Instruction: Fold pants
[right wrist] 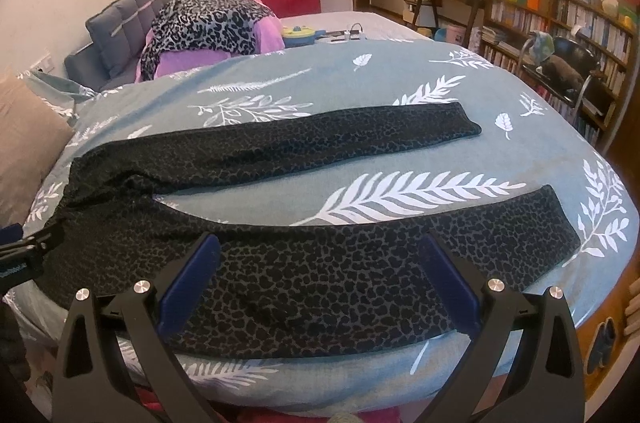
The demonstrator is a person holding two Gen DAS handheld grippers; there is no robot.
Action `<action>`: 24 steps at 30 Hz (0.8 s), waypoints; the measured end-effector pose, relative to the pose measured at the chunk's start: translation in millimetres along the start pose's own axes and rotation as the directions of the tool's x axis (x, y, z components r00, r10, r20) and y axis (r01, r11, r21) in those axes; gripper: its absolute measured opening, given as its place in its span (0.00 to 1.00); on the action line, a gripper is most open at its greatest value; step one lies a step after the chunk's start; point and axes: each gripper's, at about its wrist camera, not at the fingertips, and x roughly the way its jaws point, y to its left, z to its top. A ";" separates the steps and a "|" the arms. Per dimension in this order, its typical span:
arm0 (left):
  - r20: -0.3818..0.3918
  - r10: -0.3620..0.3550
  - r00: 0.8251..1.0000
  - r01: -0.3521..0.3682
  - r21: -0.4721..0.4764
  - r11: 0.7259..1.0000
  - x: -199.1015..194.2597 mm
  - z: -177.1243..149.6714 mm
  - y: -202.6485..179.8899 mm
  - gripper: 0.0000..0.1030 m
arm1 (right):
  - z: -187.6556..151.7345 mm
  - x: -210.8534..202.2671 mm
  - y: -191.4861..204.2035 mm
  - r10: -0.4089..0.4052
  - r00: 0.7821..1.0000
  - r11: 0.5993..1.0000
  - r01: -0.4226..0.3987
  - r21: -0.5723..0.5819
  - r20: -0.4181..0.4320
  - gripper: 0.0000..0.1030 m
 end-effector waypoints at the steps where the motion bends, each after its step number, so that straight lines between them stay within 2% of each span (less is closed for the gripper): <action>1: -0.003 -0.001 1.000 0.001 0.003 1.000 1.0 -0.1 -0.5 0.95 | -0.6 -0.4 0.4 0.003 1.000 1.000 -0.003 -0.001 0.008 0.98; 7: 0.002 -0.003 1.000 0.003 0.029 1.000 6.3 -2.1 -3.4 0.95 | -3.8 0.9 3.5 -0.018 0.999 1.000 0.018 -0.025 0.028 0.98; 12: 0.013 -0.073 0.997 0.074 -0.018 0.997 13.0 -4.3 8.9 0.95 | -6.3 0.1 8.2 -0.035 0.997 0.997 0.040 -0.064 0.066 0.98; 15: 0.017 -0.082 0.997 0.083 -0.048 0.995 17.4 -3.7 18.4 0.95 | -8.6 6.9 7.7 -0.041 0.998 0.996 0.044 -0.071 0.042 0.98; 24: 0.012 -0.031 0.999 0.032 -0.121 0.992 37.2 7.7 51.7 0.95 | -10.5 29.5 -8.9 0.007 0.999 1.000 -0.006 0.002 -0.054 0.98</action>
